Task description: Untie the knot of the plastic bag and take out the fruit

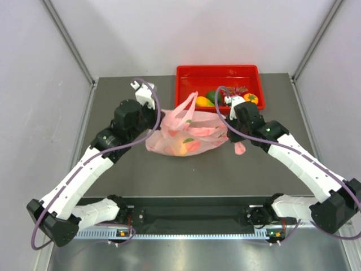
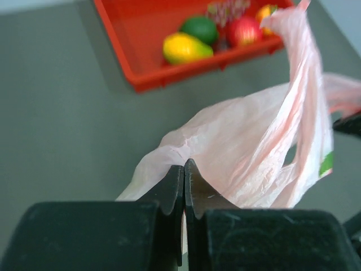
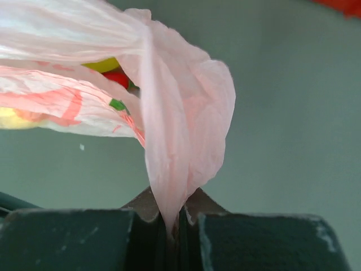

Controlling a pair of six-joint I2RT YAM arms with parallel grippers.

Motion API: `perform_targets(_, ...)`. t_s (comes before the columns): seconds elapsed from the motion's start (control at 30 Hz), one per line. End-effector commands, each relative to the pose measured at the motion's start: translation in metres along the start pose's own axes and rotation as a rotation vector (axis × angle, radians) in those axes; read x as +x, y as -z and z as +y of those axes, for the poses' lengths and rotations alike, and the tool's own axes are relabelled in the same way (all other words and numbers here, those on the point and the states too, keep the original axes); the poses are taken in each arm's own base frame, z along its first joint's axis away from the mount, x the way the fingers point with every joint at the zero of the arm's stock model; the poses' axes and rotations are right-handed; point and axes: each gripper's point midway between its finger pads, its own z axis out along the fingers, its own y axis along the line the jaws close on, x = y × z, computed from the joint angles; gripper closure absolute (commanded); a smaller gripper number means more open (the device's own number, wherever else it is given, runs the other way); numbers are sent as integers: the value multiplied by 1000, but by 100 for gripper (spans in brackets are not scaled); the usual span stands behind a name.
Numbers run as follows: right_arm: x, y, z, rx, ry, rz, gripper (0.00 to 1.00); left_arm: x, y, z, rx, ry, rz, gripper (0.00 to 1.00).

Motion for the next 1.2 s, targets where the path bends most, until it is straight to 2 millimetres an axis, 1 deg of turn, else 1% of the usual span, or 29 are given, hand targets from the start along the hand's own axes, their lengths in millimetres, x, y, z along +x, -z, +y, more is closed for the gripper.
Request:
perform_targets(0.0, -59, 5, 27, -140, 19, -163, 100, -81, 14, -4, -7, -54, -220, 100)
perform_targets(0.03, -61, 4, 26, -136, 23, -168, 100, -86, 15, -8, 12, -60, -228, 100)
perform_targets(0.07, -61, 1, 23, -119, 23, -165, 100, -83, 15, -11, 28, -61, -216, 100)
perform_targets(0.1, -60, -3, 23, -115, 25, -155, 100, -71, 13, -15, 62, -65, -185, 100)
perform_targets(0.17, -55, -8, 24, -117, 32, -138, 97, -51, 14, -16, 82, -66, -144, 100)
perform_targets(0.2, -47, -11, 22, -113, 39, -120, 93, -22, 8, -11, 79, -54, -89, 100)
perform_targets(0.23, -43, -13, 21, -108, 43, -117, 93, -14, 18, -17, 130, -48, -91, 100)
perform_targets(0.27, -40, -14, 20, -107, 48, -111, 92, -2, 20, -18, 148, -43, -79, 100)
perform_targets(0.3, -32, -18, 19, -104, 52, -98, 90, 22, 23, -14, 151, -19, -56, 100)
perform_targets(0.37, -25, -20, 17, -102, 60, -84, 85, 45, 27, -18, 194, 7, -35, 100)
perform_targets(0.4, -17, -24, 17, -100, 65, -69, 83, 71, 25, -15, 198, 33, 11, 100)
perform_targets(0.43, -14, -26, 17, -103, 65, -63, 83, 75, 30, -16, 210, 48, 8, 100)
perform_targets(0.5, -3, -31, 17, -108, 64, -37, 80, 99, 32, -21, 247, 91, 60, 100)
perform_targets(0.53, 0, -33, 18, -111, 59, -33, 79, 101, 35, -24, 269, 102, 54, 100)
perform_targets(0.57, 4, -34, 18, -111, 58, -24, 78, 104, 40, -33, 318, 114, 67, 100)
perform_targets(0.63, 14, -36, 13, -89, 45, 1, 71, 106, 44, -42, 352, 148, 87, 100)
perform_targets(0.67, 17, -38, 4, -33, 34, 6, 68, 109, 48, -47, 372, 173, 115, 100)
perform_targets(0.73, 25, -38, -8, 32, -8, 18, 51, 116, 52, -54, 407, 189, 143, 100)
perform_targets(0.77, 25, -36, -15, 73, -20, 11, 45, 121, 54, -58, 423, 198, 161, 100)
perform_targets(0.8, 27, -35, -17, 87, -33, 10, 43, 129, 57, -61, 444, 202, 182, 100)
perform_targets(0.83, 28, -34, -19, 101, -41, 13, 41, 132, 59, -62, 453, 207, 193, 89)
perform_targets(0.9, 19, -27, -22, 117, -49, -21, 32, 128, 66, -65, 467, 213, 191, 62)
perform_targets(0.93, 16, -24, -21, 110, -47, -35, 31, 122, 69, -65, 461, 210, 172, 36)
perform_targets(0.97, 10, -19, -20, 97, -49, -57, 30, 116, 72, -63, 450, 198, 155, 25)
perform_targets(1.0, 2, -13, -18, 83, -42, -79, 25, 89, 79, -63, 439, 182, 78, 17)
perform_targets(1.03, -3, -10, -17, 75, -44, -93, 24, 75, 82, -62, 427, 168, 45, 2)
perform_targets(1.07, -13, -1, -15, 60, -48, -119, 20, 46, 92, -64, 430, 128, -19, 1)
perform_targets(1.13, -22, 7, -7, 13, -28, -141, 17, 19, 95, -57, 366, 88, -78, 1)
perform_targets(1.17, -32, 14, -4, 0, -30, -164, 14, -9, 103, -58, 361, 46, -137, 1)
